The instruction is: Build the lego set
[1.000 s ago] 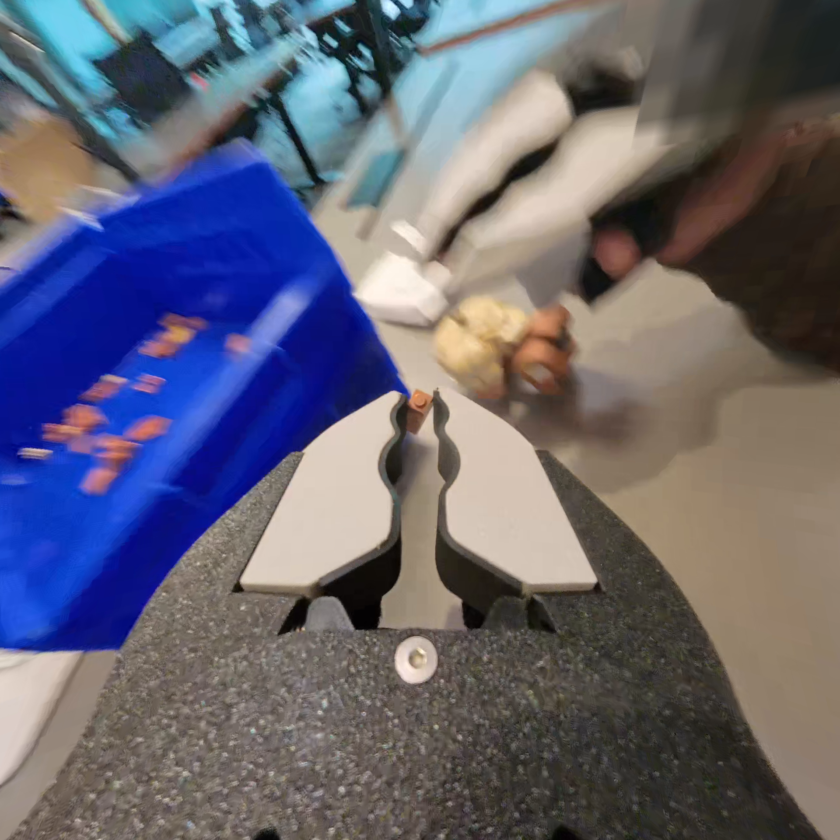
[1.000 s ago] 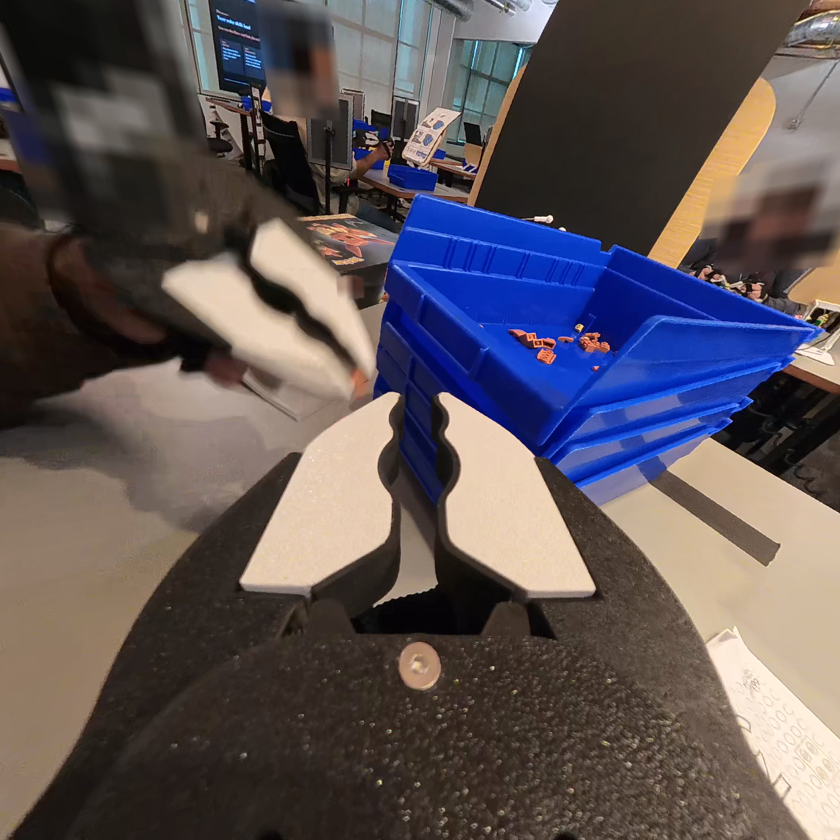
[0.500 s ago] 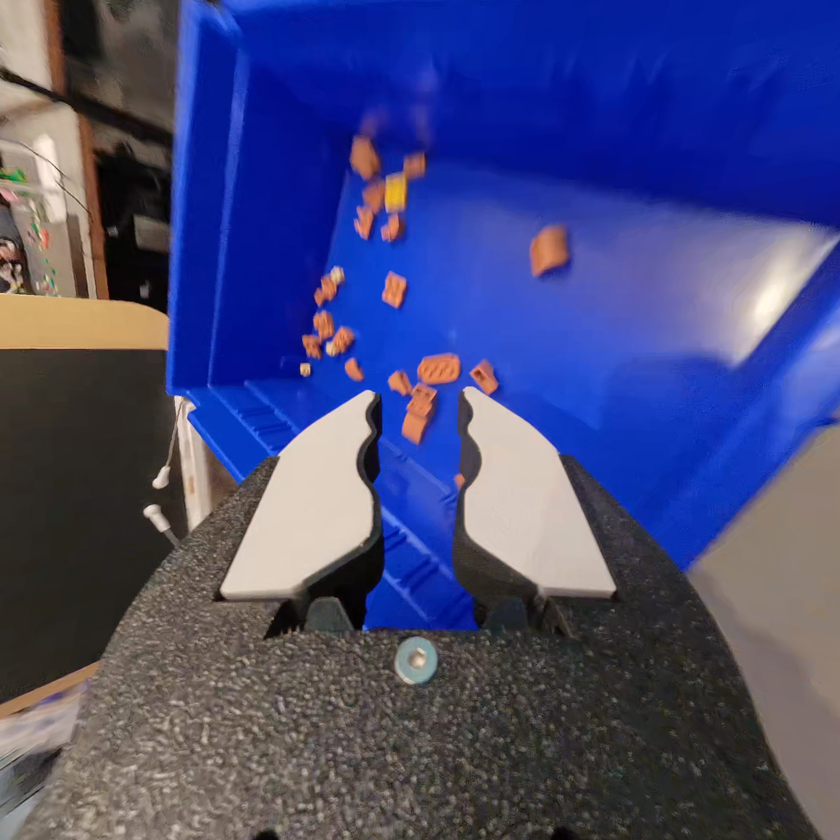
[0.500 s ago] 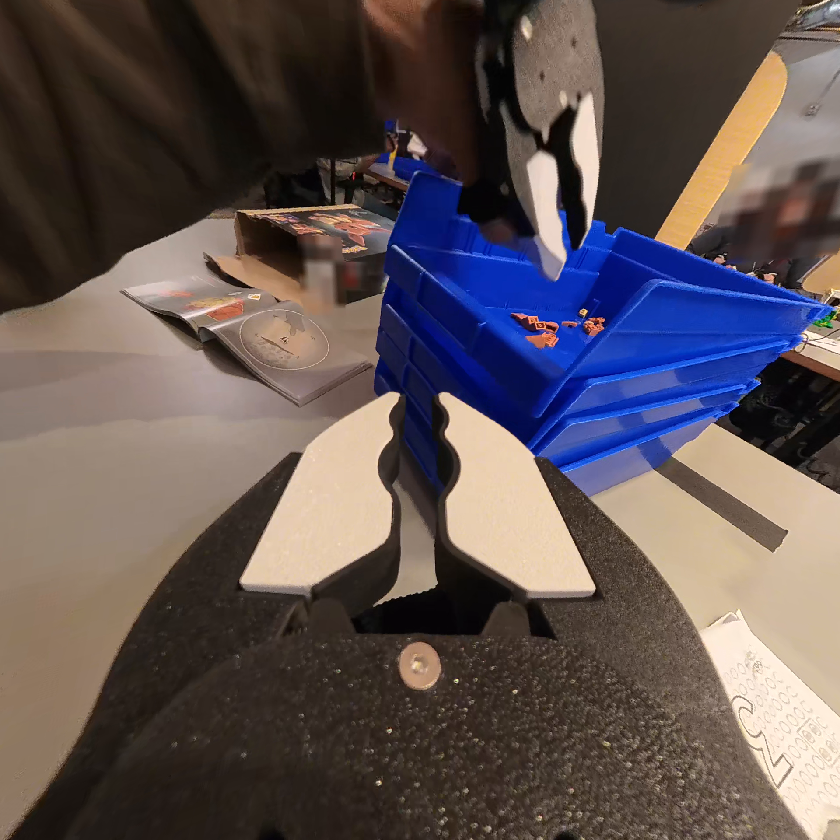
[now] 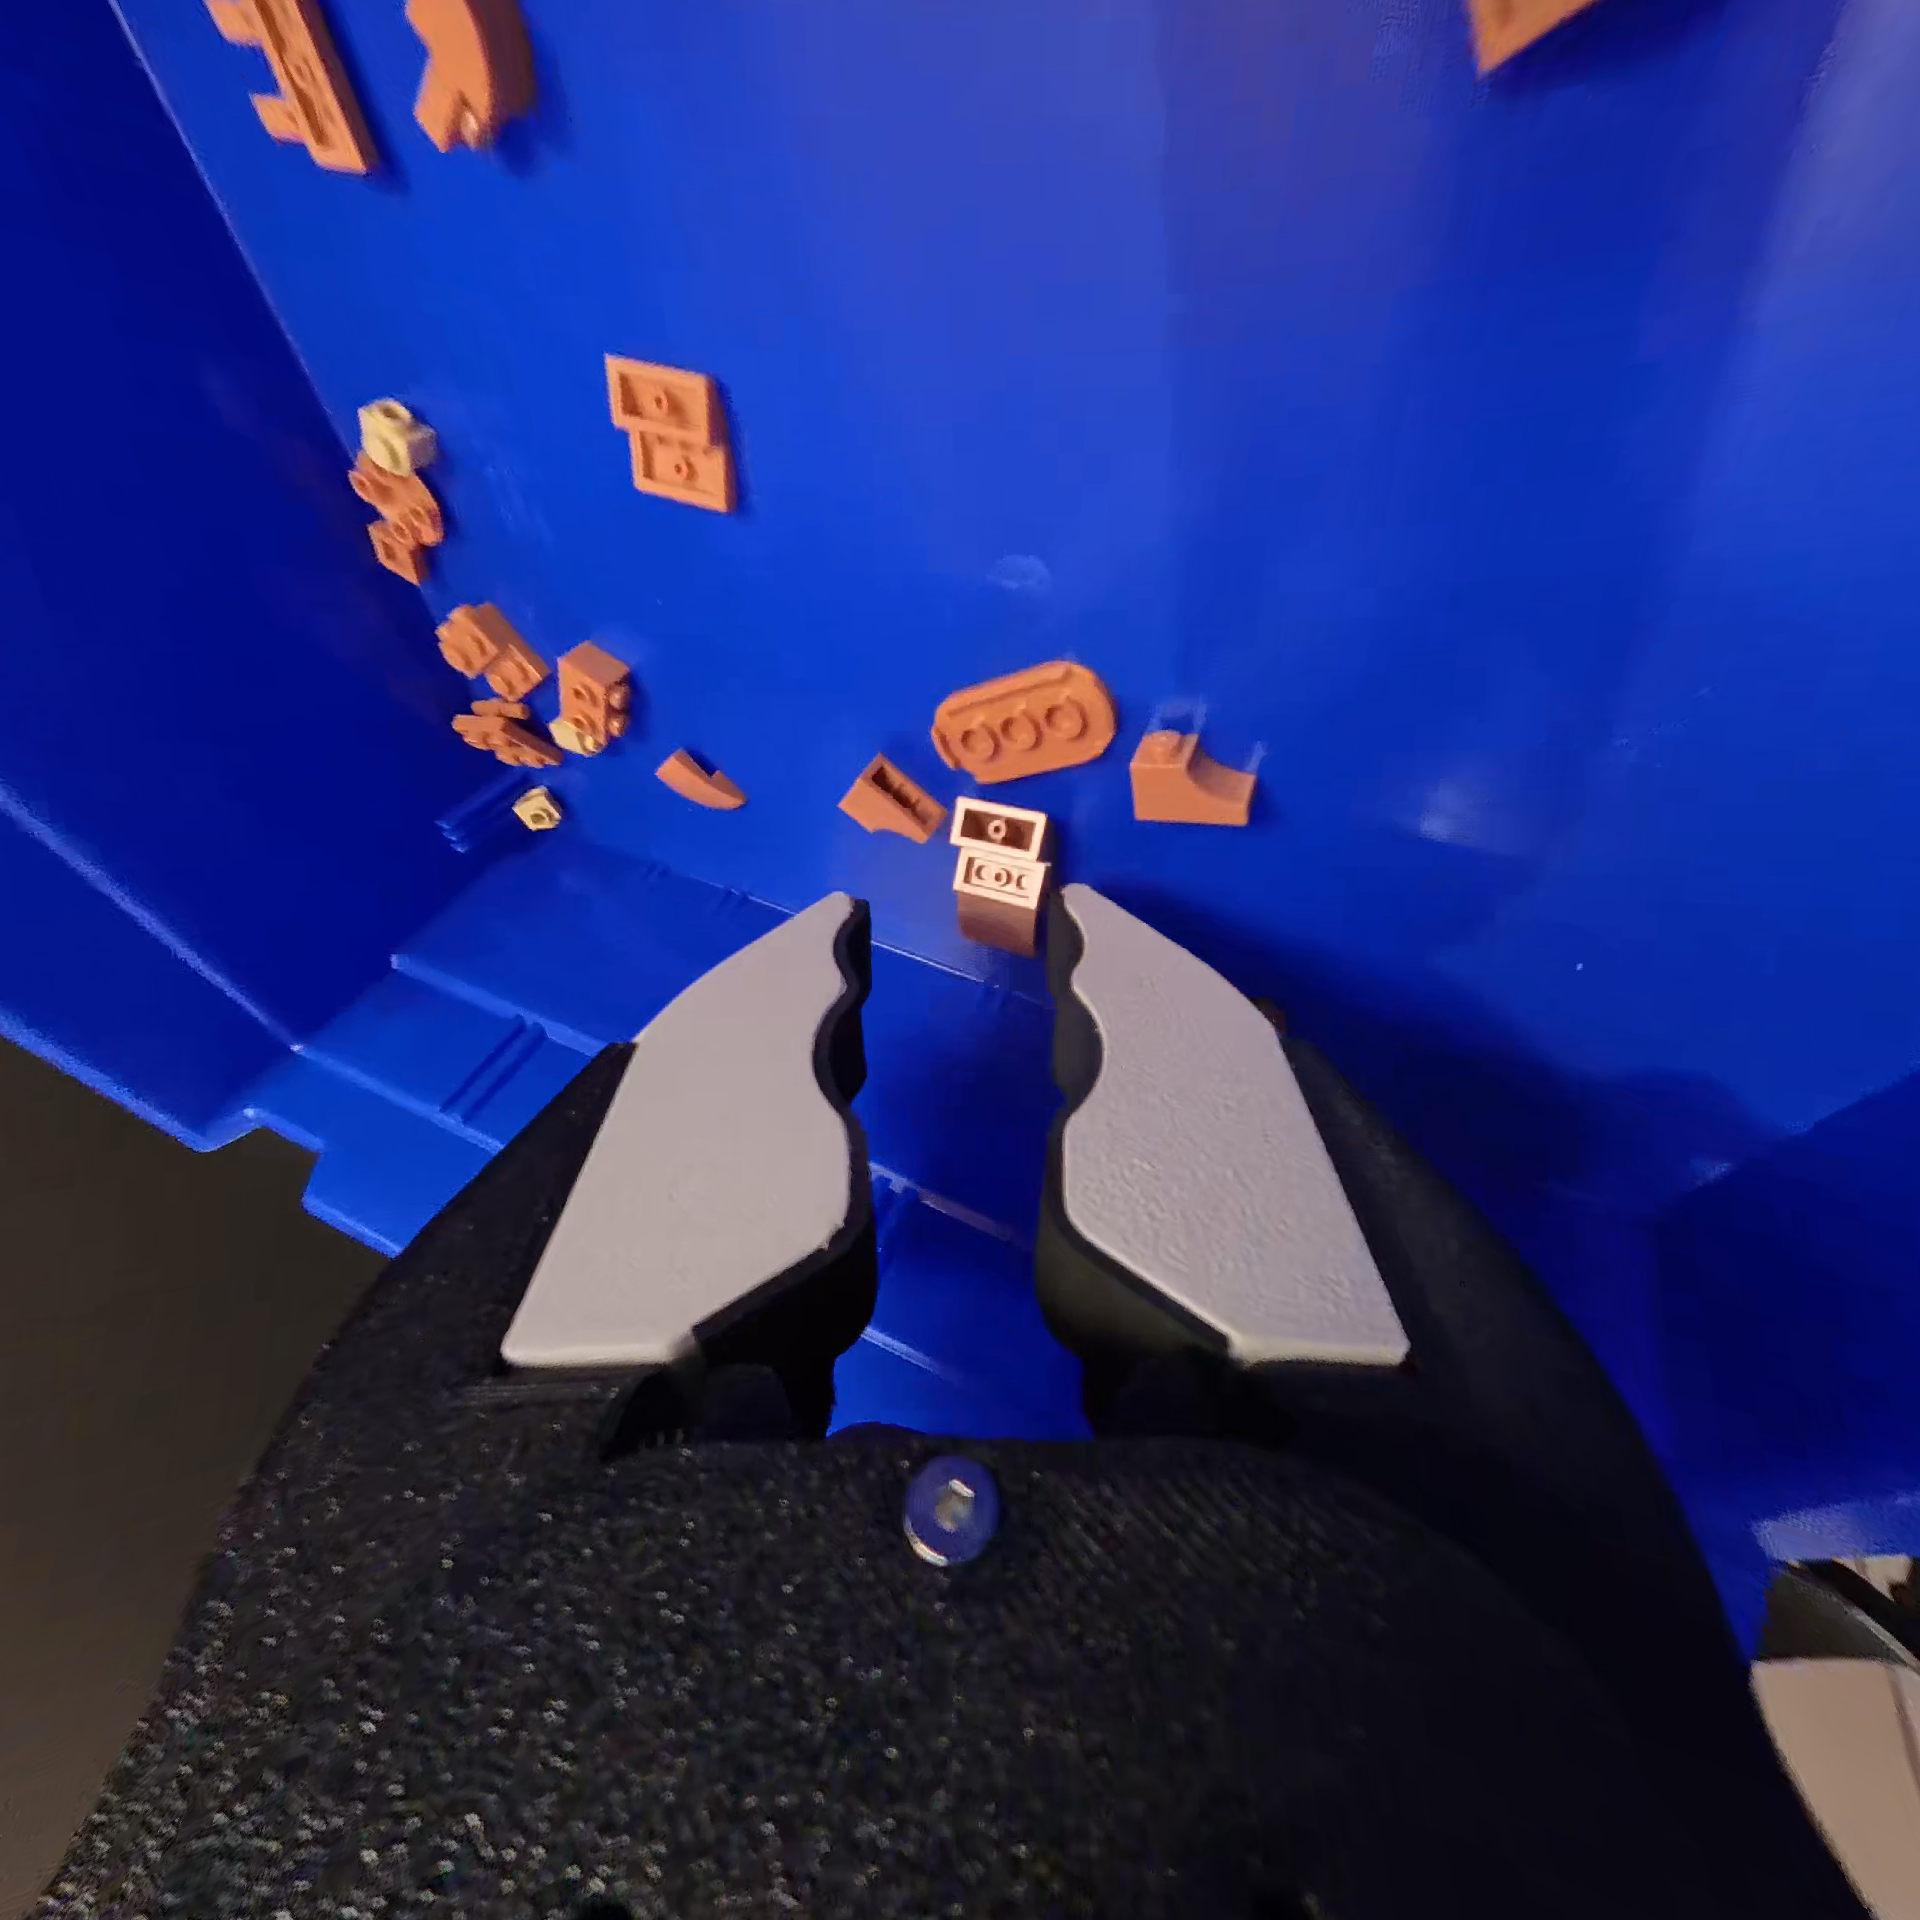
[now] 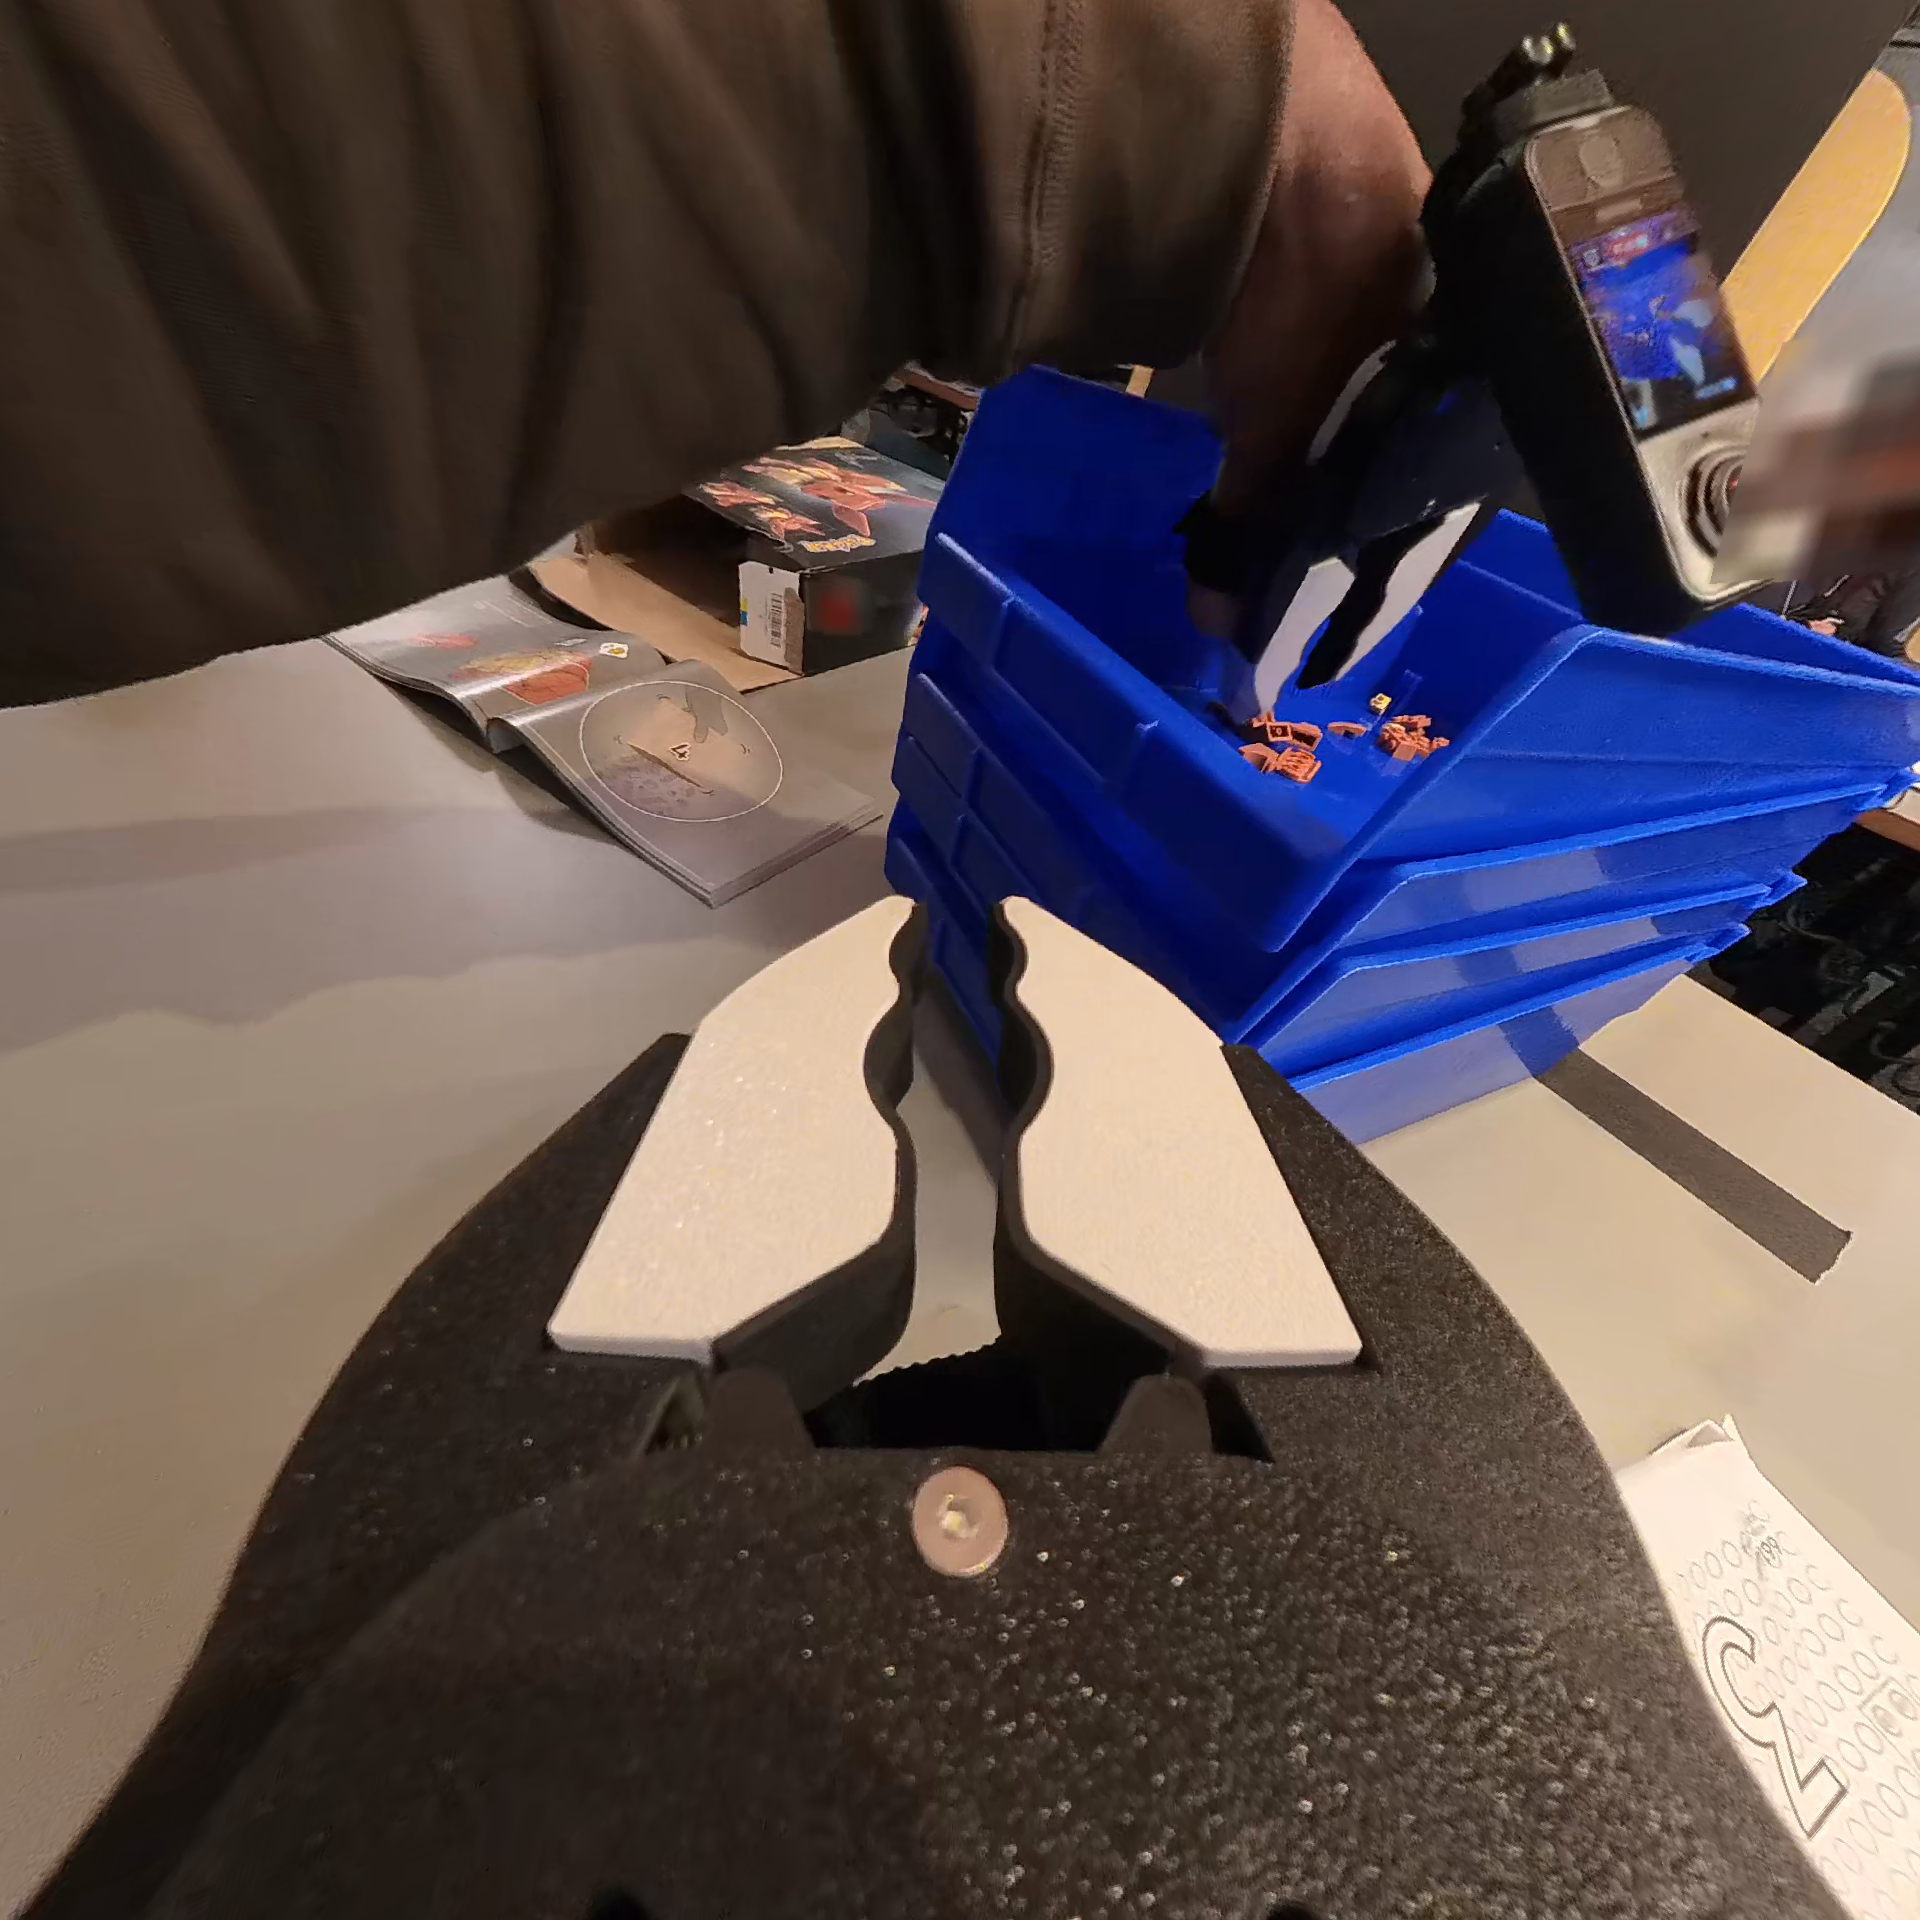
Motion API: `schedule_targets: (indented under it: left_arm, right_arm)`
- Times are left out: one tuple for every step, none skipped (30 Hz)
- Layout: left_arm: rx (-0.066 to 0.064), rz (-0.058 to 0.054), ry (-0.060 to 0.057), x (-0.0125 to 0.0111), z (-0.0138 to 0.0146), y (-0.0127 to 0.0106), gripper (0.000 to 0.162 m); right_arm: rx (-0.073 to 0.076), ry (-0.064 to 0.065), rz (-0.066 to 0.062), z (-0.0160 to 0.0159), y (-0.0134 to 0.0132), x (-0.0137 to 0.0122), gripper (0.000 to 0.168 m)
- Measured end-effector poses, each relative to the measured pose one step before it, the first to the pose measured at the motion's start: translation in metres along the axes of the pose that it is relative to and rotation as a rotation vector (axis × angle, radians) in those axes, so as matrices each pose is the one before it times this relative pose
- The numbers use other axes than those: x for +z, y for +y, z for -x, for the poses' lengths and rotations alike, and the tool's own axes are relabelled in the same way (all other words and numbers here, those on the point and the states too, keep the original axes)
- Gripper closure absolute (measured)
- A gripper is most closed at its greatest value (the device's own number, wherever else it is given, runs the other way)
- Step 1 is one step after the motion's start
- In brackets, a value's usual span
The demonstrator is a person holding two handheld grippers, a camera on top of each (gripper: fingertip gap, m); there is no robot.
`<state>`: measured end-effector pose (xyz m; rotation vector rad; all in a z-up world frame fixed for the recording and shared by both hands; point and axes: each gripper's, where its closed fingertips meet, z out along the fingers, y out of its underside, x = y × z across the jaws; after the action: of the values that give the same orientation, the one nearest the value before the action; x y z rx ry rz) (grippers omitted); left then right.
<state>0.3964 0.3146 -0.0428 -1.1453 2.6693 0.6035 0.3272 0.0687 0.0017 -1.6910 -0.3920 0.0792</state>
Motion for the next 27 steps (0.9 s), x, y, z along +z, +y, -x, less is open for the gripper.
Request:
schedule_targets:
  left_arm:
    - [-0.0029, 0.0039, 0.0146, 0.00165, -0.00078, 0.00066, 0.129]
    - [0.0013, -0.0020, 0.0070, 0.00182, -0.00007, -0.00027, 0.130]
    - [0.0008, 0.0019, 0.0088, 0.00190, -0.00067, 0.00005, 0.134]
    - [0.0017, 0.0011, 0.0188, 0.00187, -0.00246, -0.00005, 0.143]
    - [0.0060, -0.0050, 0.0047, 0.00121, -0.00095, -0.00101, 0.152]
    - [0.0058, -0.0022, -0.0155, 0.00010, 0.00162, -0.00036, 0.154]
    - [-0.0009, -0.0109, -0.0119, -0.00114, 0.00088, -0.00098, 0.156]
    - [-0.0049, -0.0232, -0.0035, -0.00245, -0.00076, -0.00189, 0.157]
    - [-0.0068, -0.0341, -0.0074, -0.00414, -0.00078, -0.00261, 0.159]
    - [-0.0084, -0.0402, -0.0129, -0.00540, -0.00075, -0.00267, 0.160]
    - [-0.0071, -0.0468, -0.0199, -0.00627, -0.00067, -0.00307, 0.162]
    - [-0.0069, -0.0542, -0.0227, -0.00652, -0.00098, -0.00376, 0.162]
    - [-0.0089, -0.0522, -0.0172, -0.00600, -0.00182, -0.00305, 0.162]
    - [-0.0088, -0.0454, -0.0196, -0.00500, -0.00120, -0.00185, 0.162]
    - [-0.0078, -0.0345, -0.0349, -0.00369, 0.00168, -0.00082, 0.162]
    - [-0.0115, -0.0246, -0.0493, -0.00286, 0.00514, -0.00043, 0.162]
    - [-0.0128, -0.0152, -0.0391, -0.00221, 0.00475, -0.00074, 0.158]
    - [-0.0004, -0.0055, -0.0201, -0.00111, 0.00221, -0.00087, 0.155]
    - [0.0202, 0.0094, -0.0089, -0.00003, 0.00023, 0.00023, 0.152]
    - [0.0363, 0.0295, -0.0072, 0.00123, -0.00032, 0.00195, 0.148]
    - [0.0437, 0.0412, -0.0116, 0.00243, 0.00035, 0.00253, 0.142]
    - [0.0434, 0.0354, -0.0038, 0.00320, -0.00043, 0.00156, 0.138]
    - [0.0350, 0.0257, 0.0110, 0.00392, -0.00187, 0.00058, 0.135]
    - [0.0292, 0.0198, 0.0140, 0.00420, -0.00150, 0.00002, 0.132]
    - [0.0293, 0.0135, 0.0080, 0.00367, -0.00030, -0.00005, 0.132]
    - [0.0242, 0.0074, 0.0049, 0.00303, 0.00069, -0.00008, 0.131]
    - [0.0160, 0.0028, 0.0104, 0.00299, 0.00041, -0.00016, 0.132]
  right_arm:
    - [-0.0015, -0.0013, 0.0004, 0.00029, 0.00002, -0.00007, 0.158]
    - [-0.0006, -0.0004, -0.0006, 0.00022, -0.00010, 0.00000, 0.158]
    - [-0.0006, -0.0003, -0.0001, 0.00007, 0.00006, 0.00014, 0.158]
    - [-0.0010, 0.0006, 0.0012, -0.00005, 0.00032, 0.00007, 0.158]
    - [-0.0011, 0.0021, 0.0020, -0.00047, 0.00064, 0.00018, 0.158]
    - [-0.0006, 0.0028, 0.0022, -0.00059, 0.00078, 0.00015, 0.158]
    - [0.0005, 0.0023, 0.0019, -0.00063, 0.00078, 0.00013, 0.158]
    - [0.0013, 0.0019, 0.0020, -0.00075, 0.00082, 0.00016, 0.158]
    - [0.0008, 0.0026, 0.0028, -0.00074, 0.00087, 0.00035, 0.158]
    - [-0.0005, 0.0041, 0.0028, -0.00093, 0.00085, 0.00037, 0.158]
    - [-0.0015, 0.0038, 0.0015, -0.00059, 0.00050, 0.00047, 0.158]
    - [-0.0017, 0.0026, -0.0002, -0.00033, 0.00017, 0.00050, 0.158]
    - [-0.0016, 0.0018, -0.0007, -0.00010, 0.00012, 0.00089, 0.158]
    - [-0.0008, 0.0009, -0.0007, 0.00016, -0.00005, 0.00120, 0.158]
    - [0.0020, -0.0007, -0.0008, 0.00048, -0.00026, 0.00179, 0.158]
    - [0.0039, -0.0034, -0.0018, 0.00112, -0.00044, 0.00200, 0.158]
    - [0.0032, -0.0050, -0.0032, 0.00168, -0.00061, 0.00222, 0.158]
    - [0.0010, -0.0045, -0.0027, 0.00180, -0.00053, 0.00241, 0.158]
    - [-0.0021, -0.0029, 0.0002, 0.00180, -0.00021, 0.00212, 0.158]
    - [-0.0045, -0.0013, 0.0022, 0.00150, 0.00016, 0.00182, 0.158]
    - [-0.0056, 0.0000, 0.0016, 0.00128, 0.00005, 0.00134, 0.158]
    - [-0.0056, 0.0000, 0.0003, 0.00100, -0.00002, 0.00062, 0.158]
    - [-0.0042, 0.0003, -0.0017, 0.00066, -0.00043, 0.00020, 0.158]
    - [-0.0019, -0.0008, -0.0025, 0.00038, -0.00044, -0.00023, 0.158]
    - [-0.0003, -0.0010, -0.0020, 0.00016, -0.00045, -0.00060, 0.158]
    - [-0.0005, -0.0001, -0.0014, -0.00018, -0.00029, -0.00091, 0.158]
    - [-0.0018, -0.0001, -0.0008, -0.00021, -0.00019, -0.00114, 0.158]
